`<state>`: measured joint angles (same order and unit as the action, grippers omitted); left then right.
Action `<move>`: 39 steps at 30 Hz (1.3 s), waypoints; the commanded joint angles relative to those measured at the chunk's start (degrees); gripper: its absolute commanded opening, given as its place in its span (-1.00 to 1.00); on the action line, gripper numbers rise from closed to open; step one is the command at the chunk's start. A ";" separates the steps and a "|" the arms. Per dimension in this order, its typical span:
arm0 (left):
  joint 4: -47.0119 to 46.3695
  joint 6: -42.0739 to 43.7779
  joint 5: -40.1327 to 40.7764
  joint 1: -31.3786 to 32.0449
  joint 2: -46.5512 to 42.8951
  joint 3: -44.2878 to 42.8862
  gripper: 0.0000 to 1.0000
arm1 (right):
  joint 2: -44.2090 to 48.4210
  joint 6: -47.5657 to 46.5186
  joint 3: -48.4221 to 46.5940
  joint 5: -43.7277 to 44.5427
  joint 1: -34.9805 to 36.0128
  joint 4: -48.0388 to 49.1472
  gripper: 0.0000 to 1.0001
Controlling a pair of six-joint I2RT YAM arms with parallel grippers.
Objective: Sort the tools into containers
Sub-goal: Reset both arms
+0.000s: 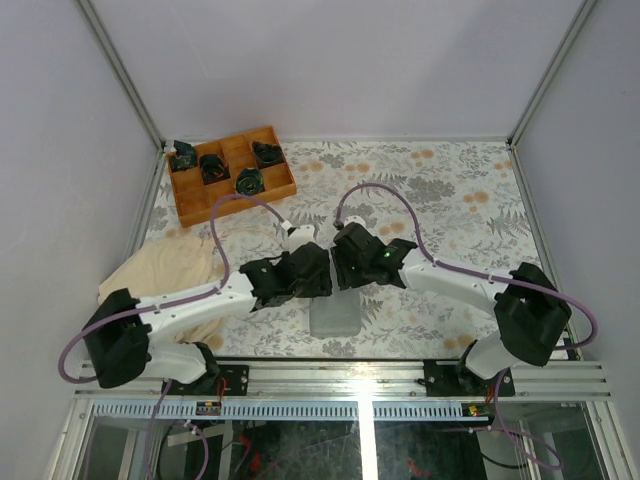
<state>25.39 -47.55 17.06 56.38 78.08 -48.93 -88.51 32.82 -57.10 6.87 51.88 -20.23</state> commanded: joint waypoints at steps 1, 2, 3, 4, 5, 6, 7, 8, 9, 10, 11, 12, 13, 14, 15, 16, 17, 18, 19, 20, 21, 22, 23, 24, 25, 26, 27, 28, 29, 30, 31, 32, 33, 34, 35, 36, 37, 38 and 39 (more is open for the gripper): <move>1.42 3.86 5.16 -0.63 -6.64 -3.25 0.18 | 6.39 -4.29 -4.34 5.59 0.33 -3.44 0.05; 1.42 4.39 5.99 -0.64 -8.22 -3.28 0.21 | 7.90 -4.78 -4.27 6.43 0.27 -3.54 0.08; 1.42 4.96 6.89 -0.72 -9.88 -3.25 0.24 | 9.64 -5.12 -3.94 7.59 0.30 -3.58 0.14; 1.54 5.45 7.86 -0.81 -11.75 -3.21 0.26 | 11.58 -5.16 -3.46 8.88 0.29 -3.61 0.21; 1.47 5.98 8.94 -0.83 -13.71 -3.08 0.29 | 14.01 -5.14 -2.82 10.55 0.31 -3.48 0.27; 1.16 6.78 9.79 -0.83 -15.91 -2.76 0.33 | 16.28 -5.13 -1.79 12.31 0.26 -3.05 0.32; 0.96 7.60 10.65 -0.88 -18.14 -2.60 0.36 | 18.97 -5.12 -0.72 14.42 0.29 -2.36 0.38; 0.86 8.50 11.49 -0.92 -20.08 -2.62 0.40 | 21.49 -5.38 0.49 16.16 0.27 -1.73 0.46; 0.96 9.63 12.07 -0.95 -21.73 -2.89 0.44 | 23.83 -5.59 1.76 17.60 0.32 -1.37 0.54; 1.42 10.65 12.89 -1.03 -23.11 -3.44 0.50 | 26.13 -5.90 2.33 18.82 0.28 -1.42 0.63; 2.29 11.77 13.68 -1.15 -24.09 -4.33 0.55 | 28.11 -6.27 2.80 19.77 0.29 -1.57 0.72; 3.82 12.71 14.38 -1.24 -24.65 -5.32 0.61 | 30.16 -7.04 3.15 20.07 0.32 -1.57 0.84; 5.11 13.75 15.05 -1.20 -25.02 -6.50 0.67 | 32.17 -7.58 3.60 22.27 0.31 -1.85 0.96; 6.54 14.65 15.63 -1.26 -25.25 -7.75 0.74 | 34.28 -8.28 4.21 23.33 0.33 -1.76 0.99; 7.74 15.42 16.35 -1.27 -25.45 -8.83 0.79 | 36.51 -9.44 5.13 24.10 0.32 -1.17 0.99; 8.69 16.24 16.98 -1.25 -25.77 -9.68 0.83 | 38.60 -10.22 5.80 25.00 0.31 -0.60 0.98; 9.41 16.93 17.41 -1.27 -26.24 -10.44 0.87 | 40.74 -10.94 6.38 25.89 0.28 -0.22 0.98; 9.90 17.60 17.94 -1.22 -26.95 -10.78 0.90 | 42.63 -11.77 6.95 26.90 0.29 0.04 0.98; 10.34 18.27 18.44 -1.24 -28.06 -10.97 0.96 | 44.29 -12.38 7.40 28.31 0.26 0.20 0.98; 10.70 18.81 19.08 -1.27 -28.91 -11.01 1.00 | 46.43 -12.49 7.86 29.76 0.24 0.15 0.98; 11.17 19.42 19.92 -1.25 -29.94 -10.94 1.00 | 47.93 -12.39 8.36 31.37 0.30 0.09 0.98; 11.68 20.31 20.80 -1.23 -30.89 -10.82 1.00 | 49.29 -12.94 8.92 32.40 0.27 0.22 0.98; 12.19 20.87 22.14 -1.26 -31.83 -10.64 1.00 | 50.82 -13.28 9.53 33.41 0.30 0.50 0.98; 12.82 21.25 23.39 -1.20 -32.94 -10.45 1.00 | 52.27 -13.47 10.25 34.62 0.30 0.80 0.98; 13.18 21.61 24.50 -1.25 -33.99 -10.22 1.00 | 53.60 -13.46 11.19 35.36 0.26 1.06 0.98; 13.27 21.96 25.35 -1.23 -35.24 -9.84 1.00 | 54.94 -13.22 11.94 36.22 0.29 1.40 0.98; 13.26 22.13 25.91 -1.27 -36.58 -9.30 1.00 | 56.15 -12.92 12.61 36.71 0.26 1.38 0.98; 13.27 22.16 26.60 -1.24 -37.80 -8.67 1.00 | 57.23 -12.88 12.98 36.70 0.27 1.05 0.98; 13.24 21.92 27.19 -1.21 -39.20 -7.92 1.00 | 58.25 -12.75 13.25 36.33 0.30 0.50 0.98; 13.20 21.44 27.72 -1.25 -40.53 -7.18 1.00 | 59.11 -12.51 13.51 35.68 0.30 -0.22 0.98; 13.01 20.89 28.32 -1.23 -42.17 -6.18 1.00 | 59.91 -12.10 13.82 35.18 0.33 -0.97 0.98; 12.83 20.43 28.49 -1.22 -43.44 -5.26 1.00 | 60.59 -11.60 14.30 35.24 0.32 -1.31 0.99; 12.54 20.01 28.67 -1.27 -44.46 -4.32 1.00 | 61.32 -11.09 14.76 35.37 0.26 -1.65 0.99; 12.42 19.47 29.06 -1.23 -45.40 -3.51 1.00 | 61.78 -10.70 15.20 35.34 0.31 -1.80 0.99; 12.44 18.88 29.33 -1.20 -46.14 -2.73 1.00 | 62.27 -10.07 15.62 35.49 0.33 -1.87 0.98; 12.53 18.21 29.69 -1.24 -46.55 -2.08 1.00 | 62.58 -9.44 15.82 35.98 0.29 -2.02 0.99; 12.72 17.49 29.84 -1.25 -46.97 -1.46 1.00 | 62.71 -9.10 15.87 36.13 0.30 -2.42 0.99; 12.92 16.90 29.95 -1.27 -47.11 -0.94 1.00 | 62.72 -8.85 15.77 36.40 0.28 -2.99 0.98; 13.07 16.20 29.89 -1.25 -47.24 -0.53 1.00 | 62.65 -8.55 15.62 36.86 0.31 -3.50 0.98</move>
<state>37.63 -28.40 44.07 55.44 31.44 -51.68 -26.22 22.06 -41.36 40.21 51.88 -22.87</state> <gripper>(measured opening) 0.995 0.992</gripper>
